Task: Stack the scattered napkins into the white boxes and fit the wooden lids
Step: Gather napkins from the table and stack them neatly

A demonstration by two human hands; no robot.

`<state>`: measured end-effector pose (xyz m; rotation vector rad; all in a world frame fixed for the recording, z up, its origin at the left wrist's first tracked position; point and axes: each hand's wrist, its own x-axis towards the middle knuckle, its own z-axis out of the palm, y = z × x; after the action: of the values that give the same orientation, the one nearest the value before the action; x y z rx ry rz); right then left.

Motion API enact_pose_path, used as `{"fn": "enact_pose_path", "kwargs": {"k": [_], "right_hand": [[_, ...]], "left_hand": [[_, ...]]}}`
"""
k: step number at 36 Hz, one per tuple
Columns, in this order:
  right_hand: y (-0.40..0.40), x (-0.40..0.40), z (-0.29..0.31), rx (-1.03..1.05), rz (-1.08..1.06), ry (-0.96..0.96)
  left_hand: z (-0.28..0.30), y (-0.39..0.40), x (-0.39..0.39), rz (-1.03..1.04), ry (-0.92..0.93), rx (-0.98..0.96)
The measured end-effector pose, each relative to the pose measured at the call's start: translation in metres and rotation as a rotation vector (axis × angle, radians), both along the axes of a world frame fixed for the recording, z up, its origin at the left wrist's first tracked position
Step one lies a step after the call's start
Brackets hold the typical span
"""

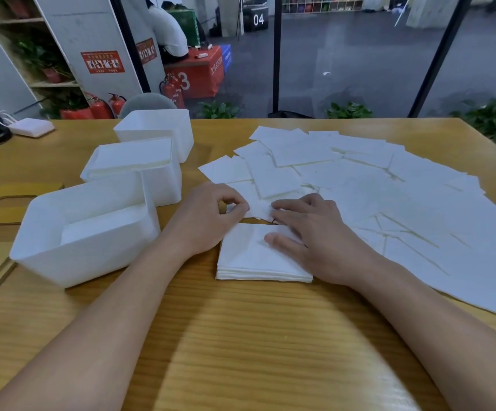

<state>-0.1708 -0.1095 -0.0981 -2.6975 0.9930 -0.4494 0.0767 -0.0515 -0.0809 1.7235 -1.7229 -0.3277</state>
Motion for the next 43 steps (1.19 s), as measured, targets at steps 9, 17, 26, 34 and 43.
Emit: {"fn": "enact_pose_path", "kwargs": {"k": [9,17,26,34,43], "right_hand": [[-0.0032,-0.0013,0.0002,0.034,-0.012,-0.041],[-0.0031,-0.0013,-0.0019,0.034,0.018,-0.041],[-0.003,-0.001,0.0003,0.036,-0.001,-0.037],[-0.0029,-0.0011,0.0009,0.074,0.04,-0.047],[0.0009,-0.0018,0.0045,0.06,0.057,-0.021]], "left_hand": [[-0.0005,0.0,0.0008,0.034,0.047,-0.022],[-0.0015,0.0005,0.0004,0.024,0.045,0.02],[-0.0019,0.0001,0.0009,0.057,0.063,0.025],[-0.0012,-0.0014,0.0028,0.129,0.062,0.025],[-0.0036,-0.001,0.0024,0.134,0.032,0.073]]}}
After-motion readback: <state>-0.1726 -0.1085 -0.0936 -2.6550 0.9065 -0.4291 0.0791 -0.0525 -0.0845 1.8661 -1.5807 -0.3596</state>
